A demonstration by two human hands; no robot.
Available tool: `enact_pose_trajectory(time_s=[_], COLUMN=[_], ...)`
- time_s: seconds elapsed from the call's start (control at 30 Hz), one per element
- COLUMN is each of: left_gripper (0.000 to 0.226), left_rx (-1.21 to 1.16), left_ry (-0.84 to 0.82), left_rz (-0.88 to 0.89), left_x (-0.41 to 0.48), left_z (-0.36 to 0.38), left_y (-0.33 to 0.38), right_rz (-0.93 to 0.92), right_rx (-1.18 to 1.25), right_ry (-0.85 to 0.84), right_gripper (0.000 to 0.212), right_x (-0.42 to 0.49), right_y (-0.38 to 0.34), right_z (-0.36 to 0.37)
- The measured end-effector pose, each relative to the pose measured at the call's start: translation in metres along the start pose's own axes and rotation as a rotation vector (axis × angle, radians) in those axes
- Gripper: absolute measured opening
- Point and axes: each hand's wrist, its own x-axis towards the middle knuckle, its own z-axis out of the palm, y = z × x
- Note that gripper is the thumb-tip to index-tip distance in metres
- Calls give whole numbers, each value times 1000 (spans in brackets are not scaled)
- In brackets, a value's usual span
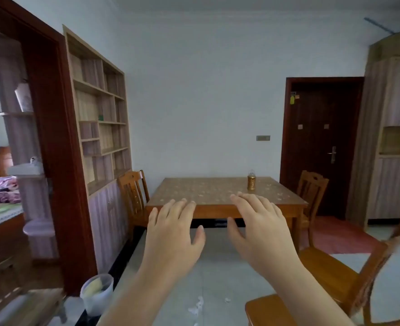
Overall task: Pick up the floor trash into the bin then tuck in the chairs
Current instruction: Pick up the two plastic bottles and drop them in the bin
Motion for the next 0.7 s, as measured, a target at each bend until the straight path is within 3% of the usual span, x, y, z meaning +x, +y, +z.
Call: enact_pose_trajectory(time_s=[0.3, 0.7], left_gripper=[49, 52], left_rx=[-62, -139], left_ry=[43, -131], left_rz=[-3, 6], left_x=[37, 85], left_z=[62, 149], left_y=[-105, -225], right_rz=[-28, 33], right_rx=[-32, -57], right_ry=[4, -166], right_gripper=[38, 40], right_x=[25, 31], right_y=[-39, -76], right_z=[112, 261])
